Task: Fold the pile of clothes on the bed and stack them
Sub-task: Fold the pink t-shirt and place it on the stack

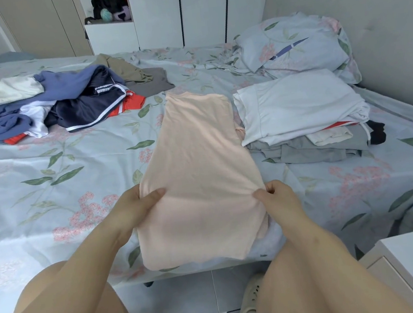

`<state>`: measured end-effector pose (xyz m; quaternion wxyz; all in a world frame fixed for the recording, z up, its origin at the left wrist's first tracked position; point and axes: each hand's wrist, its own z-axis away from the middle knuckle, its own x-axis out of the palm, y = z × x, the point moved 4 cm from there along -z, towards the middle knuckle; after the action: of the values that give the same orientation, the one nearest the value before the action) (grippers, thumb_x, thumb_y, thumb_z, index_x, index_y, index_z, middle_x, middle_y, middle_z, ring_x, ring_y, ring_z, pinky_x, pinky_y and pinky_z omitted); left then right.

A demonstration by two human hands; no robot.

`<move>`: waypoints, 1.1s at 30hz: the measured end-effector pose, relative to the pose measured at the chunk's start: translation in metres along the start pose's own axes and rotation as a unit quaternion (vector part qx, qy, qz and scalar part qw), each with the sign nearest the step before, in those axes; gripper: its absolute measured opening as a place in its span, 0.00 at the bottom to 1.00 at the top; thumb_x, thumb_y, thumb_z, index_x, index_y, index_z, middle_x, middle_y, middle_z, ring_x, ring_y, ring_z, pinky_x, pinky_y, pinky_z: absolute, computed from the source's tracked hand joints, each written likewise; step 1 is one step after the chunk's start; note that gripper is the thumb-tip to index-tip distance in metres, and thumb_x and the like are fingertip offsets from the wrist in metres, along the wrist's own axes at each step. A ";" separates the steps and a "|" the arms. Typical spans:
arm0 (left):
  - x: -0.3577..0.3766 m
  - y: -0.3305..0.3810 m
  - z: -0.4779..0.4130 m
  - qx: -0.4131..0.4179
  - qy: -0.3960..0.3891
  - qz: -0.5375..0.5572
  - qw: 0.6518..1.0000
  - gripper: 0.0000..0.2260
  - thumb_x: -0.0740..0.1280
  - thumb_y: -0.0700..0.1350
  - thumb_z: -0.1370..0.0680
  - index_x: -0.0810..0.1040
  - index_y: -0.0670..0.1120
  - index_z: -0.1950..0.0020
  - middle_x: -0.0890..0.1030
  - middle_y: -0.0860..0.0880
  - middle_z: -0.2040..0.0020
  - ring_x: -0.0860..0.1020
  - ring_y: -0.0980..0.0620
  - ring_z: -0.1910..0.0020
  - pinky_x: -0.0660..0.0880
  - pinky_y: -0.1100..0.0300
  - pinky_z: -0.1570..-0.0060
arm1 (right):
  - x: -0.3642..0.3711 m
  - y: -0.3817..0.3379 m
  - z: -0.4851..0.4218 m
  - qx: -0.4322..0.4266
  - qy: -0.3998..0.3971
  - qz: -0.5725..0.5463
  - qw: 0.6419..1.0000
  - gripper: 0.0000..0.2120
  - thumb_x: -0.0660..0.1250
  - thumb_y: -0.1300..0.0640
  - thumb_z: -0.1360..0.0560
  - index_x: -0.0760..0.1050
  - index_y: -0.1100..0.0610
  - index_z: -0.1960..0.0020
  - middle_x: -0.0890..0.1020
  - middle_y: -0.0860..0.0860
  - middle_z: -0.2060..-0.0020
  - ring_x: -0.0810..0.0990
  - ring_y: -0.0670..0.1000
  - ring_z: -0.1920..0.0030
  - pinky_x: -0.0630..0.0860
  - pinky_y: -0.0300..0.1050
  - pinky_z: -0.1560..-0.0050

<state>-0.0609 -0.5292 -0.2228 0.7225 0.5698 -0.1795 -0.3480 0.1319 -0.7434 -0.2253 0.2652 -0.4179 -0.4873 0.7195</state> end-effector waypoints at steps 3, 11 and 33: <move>0.001 0.001 0.002 -0.010 -0.004 0.048 0.999 0.12 0.68 0.49 0.24 0.79 0.47 0.43 0.85 0.47 0.50 0.82 0.47 0.51 0.77 0.53 0.50 | 0.002 -0.002 0.002 0.040 -0.002 -0.075 0.996 0.08 0.64 0.60 0.24 0.67 0.58 0.60 0.72 0.51 0.64 0.70 0.47 0.66 0.64 0.40 0.67; -0.002 0.005 0.016 -0.083 -0.066 0.048 0.993 0.38 0.81 0.58 0.54 0.81 0.45 0.48 0.85 0.45 0.55 0.84 0.47 0.60 0.78 0.55 0.60 | 0.013 -0.008 0.020 0.177 -0.197 -0.214 0.940 0.05 0.70 0.61 0.28 0.80 0.62 0.55 0.85 0.56 0.65 0.84 0.51 0.68 0.80 0.40 0.67; -0.015 0.121 -0.077 0.041 0.110 0.135 0.984 0.09 0.64 0.42 0.21 0.74 0.43 0.41 0.80 0.47 0.54 0.77 0.51 0.62 0.73 0.59 0.65 | 0.011 -0.114 -0.080 0.059 0.000 -0.331 0.942 0.11 0.66 0.66 0.25 0.75 0.66 0.43 0.81 0.58 0.57 0.80 0.53 0.62 0.78 0.43 0.65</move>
<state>0.0149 -0.4519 -0.1278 0.7541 0.6044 -0.1886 -0.1745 0.1925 -0.6526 -0.1375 0.5122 -0.2168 -0.5549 0.6187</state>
